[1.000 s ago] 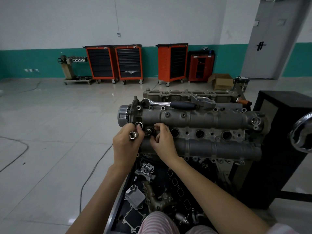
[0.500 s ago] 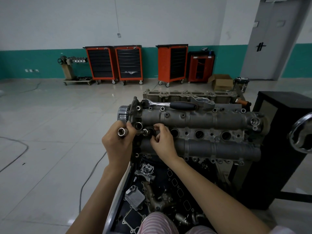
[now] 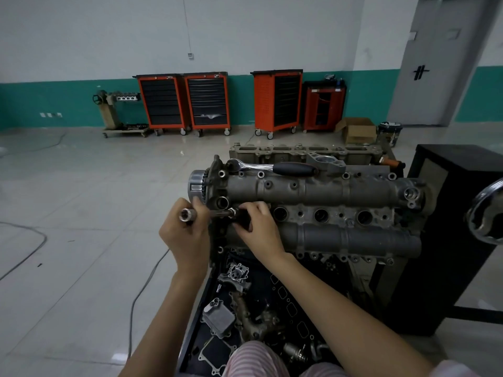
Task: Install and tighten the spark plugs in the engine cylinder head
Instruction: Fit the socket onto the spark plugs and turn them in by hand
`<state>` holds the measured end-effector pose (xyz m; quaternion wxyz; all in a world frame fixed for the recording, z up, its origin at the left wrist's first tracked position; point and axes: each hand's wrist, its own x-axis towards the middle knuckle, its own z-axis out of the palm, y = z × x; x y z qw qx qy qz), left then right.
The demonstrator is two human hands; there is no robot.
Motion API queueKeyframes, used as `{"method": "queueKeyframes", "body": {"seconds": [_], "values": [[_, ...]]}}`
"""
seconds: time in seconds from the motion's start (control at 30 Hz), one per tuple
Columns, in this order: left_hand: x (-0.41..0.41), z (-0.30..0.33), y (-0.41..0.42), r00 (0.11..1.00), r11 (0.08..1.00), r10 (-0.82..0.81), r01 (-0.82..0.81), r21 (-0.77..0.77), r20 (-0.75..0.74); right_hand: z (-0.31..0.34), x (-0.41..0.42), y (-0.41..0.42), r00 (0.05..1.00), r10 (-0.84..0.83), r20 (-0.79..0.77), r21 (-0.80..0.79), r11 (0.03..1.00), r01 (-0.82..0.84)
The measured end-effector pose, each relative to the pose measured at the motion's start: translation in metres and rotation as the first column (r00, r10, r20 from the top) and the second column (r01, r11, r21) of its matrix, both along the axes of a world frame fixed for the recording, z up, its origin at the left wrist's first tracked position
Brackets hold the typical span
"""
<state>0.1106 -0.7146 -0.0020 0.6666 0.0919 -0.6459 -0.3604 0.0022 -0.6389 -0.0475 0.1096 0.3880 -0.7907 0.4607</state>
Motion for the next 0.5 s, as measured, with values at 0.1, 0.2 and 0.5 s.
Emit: {"method": "queueKeyframes", "body": {"seconds": [0.1, 0.2, 0.5], "values": [[-0.004, -0.004, 0.007, 0.997, 0.967, 0.029, -0.009, -0.254, 0.077, 0.005, 0.000, -0.005, 0.997, -0.077, 0.024, -0.010, 0.997, 0.077], [-0.008, -0.006, 0.007, 0.993, 0.919, 0.034, 0.014, -0.394, 0.115, 0.009, 0.001, -0.008, 0.991, -0.133, -0.008, 0.039, 0.990, 0.133], [-0.005, 0.004, 0.004, 0.995, 0.887, 0.037, 0.009, -0.462, 0.091, 0.019, 0.013, -0.017, 0.929, -0.208, -0.306, 0.366, 0.875, 0.316]]}}
